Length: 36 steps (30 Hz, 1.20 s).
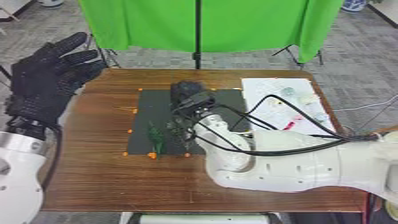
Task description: Arrange flowers
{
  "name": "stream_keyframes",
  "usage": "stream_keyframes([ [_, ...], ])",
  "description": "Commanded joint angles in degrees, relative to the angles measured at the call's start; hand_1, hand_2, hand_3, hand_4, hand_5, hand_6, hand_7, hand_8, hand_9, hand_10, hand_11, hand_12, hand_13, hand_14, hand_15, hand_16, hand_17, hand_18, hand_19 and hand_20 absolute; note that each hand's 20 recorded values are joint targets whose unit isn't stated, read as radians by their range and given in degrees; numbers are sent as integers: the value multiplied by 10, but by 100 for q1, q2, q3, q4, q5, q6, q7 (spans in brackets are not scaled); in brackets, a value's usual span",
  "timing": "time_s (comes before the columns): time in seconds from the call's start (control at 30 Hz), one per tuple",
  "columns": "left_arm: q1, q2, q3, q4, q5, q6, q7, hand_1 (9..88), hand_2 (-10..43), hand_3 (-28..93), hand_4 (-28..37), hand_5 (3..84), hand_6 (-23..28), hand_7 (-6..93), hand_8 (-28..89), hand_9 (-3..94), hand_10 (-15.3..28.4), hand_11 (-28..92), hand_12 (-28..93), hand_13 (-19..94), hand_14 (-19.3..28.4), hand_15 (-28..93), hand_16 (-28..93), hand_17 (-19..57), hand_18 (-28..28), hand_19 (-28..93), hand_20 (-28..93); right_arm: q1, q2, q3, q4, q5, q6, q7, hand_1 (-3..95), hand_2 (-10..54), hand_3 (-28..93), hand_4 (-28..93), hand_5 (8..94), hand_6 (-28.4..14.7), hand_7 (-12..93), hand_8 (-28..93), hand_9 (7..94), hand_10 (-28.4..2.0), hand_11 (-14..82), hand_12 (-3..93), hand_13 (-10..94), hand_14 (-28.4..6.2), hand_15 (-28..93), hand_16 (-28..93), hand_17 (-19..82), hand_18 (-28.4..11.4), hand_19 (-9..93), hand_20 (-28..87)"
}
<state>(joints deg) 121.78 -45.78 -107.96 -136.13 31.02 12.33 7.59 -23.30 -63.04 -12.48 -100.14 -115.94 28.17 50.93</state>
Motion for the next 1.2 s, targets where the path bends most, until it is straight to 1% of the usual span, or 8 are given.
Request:
stream_keyframes([
  [0.03,84,182,-55,-5,-26,-19,404,220,83,772,-262,365,102,150,-98,340,217,291,116,256,284,522,-95,-61,269,657,131,623,-876,-509,166,532,192,-129,522,-95,725,-283,880,16,170,49,937,-74,198,276,864,-35,579,191,408,-195,932,157],
  [0.3,44,247,-65,14,-44,-69,528,219,82,772,-262,365,102,150,-97,341,217,290,116,258,284,531,-98,-59,271,662,134,889,-1102,-851,221,776,249,-76,517,-95,713,-283,875,29,172,34,937,-80,301,219,877,-32,593,191,401,-194,932,148],
  [0.47,-558,301,337,238,-11,-278,274,218,81,773,-262,365,102,150,-98,341,217,291,116,258,284,531,-100,-59,271,662,134,807,-1089,-908,254,718,175,149,514,-95,702,-283,874,42,170,22,937,-77,379,187,885,-33,613,199,395,-195,932,143],
  [0.57,-578,310,374,244,-38,-264,328,219,81,773,-262,366,102,150,-98,342,218,290,115,259,284,530,-101,-60,271,661,135,885,-1152,-1058,257,686,312,175,509,-95,696,-283,871,46,165,13,937,-76,387,182,887,-33,615,200,394,-194,932,142],
  [0.7,-879,302,599,373,-25,-377,173,219,81,773,-262,366,102,150,-98,342,218,290,116,258,284,530,-102,-59,271,661,135,803,-1132,-1034,272,753,259,281,509,-95,690,-283,865,48,162,5,937,-74,393,179,888,-32,619,202,392,-194,932,142],
  [0.77,-739,283,505,303,-24,-353,208,219,81,774,-262,366,103,150,-98,342,218,290,116,258,284,530,-101,-59,271,661,135,883,-1148,-1143,282,1072,373,-36,509,-95,686,-283,862,49,160,2,937,-74,393,178,887,-31,620,202,392,-194,932,141],
  [0.9,-742,312,498,323,-37,-385,270,219,81,773,-261,365,102,151,-98,342,217,290,116,258,284,530,-101,-60,271,661,135,855,-1124,-1105,297,1332,338,-205,515,-95,667,-283,855,56,156,-9,937,-71,397,178,885,-30,625,204,362,-183,916,139],
  [1.2,-1509,260,1036,636,-16,-649,-165,219,81,773,-262,366,104,148,-97,342,218,290,116,257,284,531,-102,-59,271,660,136,679,-1089,-983,295,1226,189,7,521,-95,636,-283,843,66,149,-25,937,-66,397,179,877,-27,634,207,349,-179,902,145],
])
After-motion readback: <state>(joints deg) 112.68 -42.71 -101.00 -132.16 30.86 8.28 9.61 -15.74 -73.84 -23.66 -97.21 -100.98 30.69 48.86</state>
